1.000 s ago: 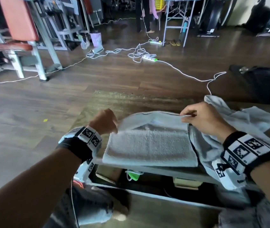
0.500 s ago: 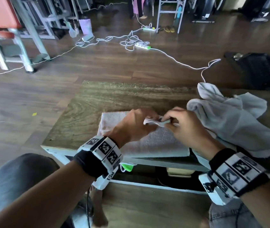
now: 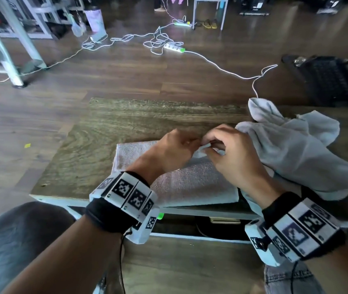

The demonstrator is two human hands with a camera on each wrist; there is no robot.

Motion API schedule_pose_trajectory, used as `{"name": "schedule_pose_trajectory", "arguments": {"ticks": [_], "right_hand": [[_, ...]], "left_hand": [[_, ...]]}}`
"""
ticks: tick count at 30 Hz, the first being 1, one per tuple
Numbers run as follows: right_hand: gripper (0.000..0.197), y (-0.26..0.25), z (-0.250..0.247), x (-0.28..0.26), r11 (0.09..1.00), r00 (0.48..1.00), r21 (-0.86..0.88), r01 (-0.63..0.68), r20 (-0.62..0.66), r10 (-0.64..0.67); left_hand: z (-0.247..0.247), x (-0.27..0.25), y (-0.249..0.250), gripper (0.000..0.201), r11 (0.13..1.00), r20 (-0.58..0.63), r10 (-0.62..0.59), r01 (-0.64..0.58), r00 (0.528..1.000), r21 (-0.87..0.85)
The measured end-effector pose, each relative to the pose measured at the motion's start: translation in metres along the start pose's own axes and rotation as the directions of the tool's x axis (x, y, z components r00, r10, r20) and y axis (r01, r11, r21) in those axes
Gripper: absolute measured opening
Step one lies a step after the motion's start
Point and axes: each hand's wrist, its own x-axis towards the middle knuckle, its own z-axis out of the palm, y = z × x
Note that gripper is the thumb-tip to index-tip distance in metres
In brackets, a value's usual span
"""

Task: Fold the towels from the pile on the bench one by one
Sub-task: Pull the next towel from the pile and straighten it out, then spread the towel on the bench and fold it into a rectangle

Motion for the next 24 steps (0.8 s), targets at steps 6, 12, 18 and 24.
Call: {"name": "schedule_pose_trajectory", "arguments": {"ticks": [6,12,18,24], "right_hand": [[0.024,-0.011,-0.002,0.0,0.997,0.999,0.074,0.005,-0.032,-0.002],[0.026,-0.014,-0.009,0.0,0.999,0.997,0.05,0.014,-0.076,-0.01],[0.013,-0.02,-0.019,-0.005,0.993,1.0,0.115,0.008,0.019,-0.01],[0.023,-0.015,-0.018,-0.005,0.989,0.997,0.125,-0.083,0.007,0.083]], "left_hand": [[-0.005,-0.008,-0.001,0.012,0.998,-0.05,0.031,-0.033,0.998,-0.052],[-0.005,-0.013,0.005,0.014,0.97,-0.2,-0.066,0.015,0.978,-0.245],[-0.014,-0.007,0.001,0.015,0.964,-0.33,-0.115,0.024,0.937,-0.266],[-0.006,-0.009,0.005,0.015,0.986,-0.237,-0.023,-0.017,0.971,-0.165]]}}
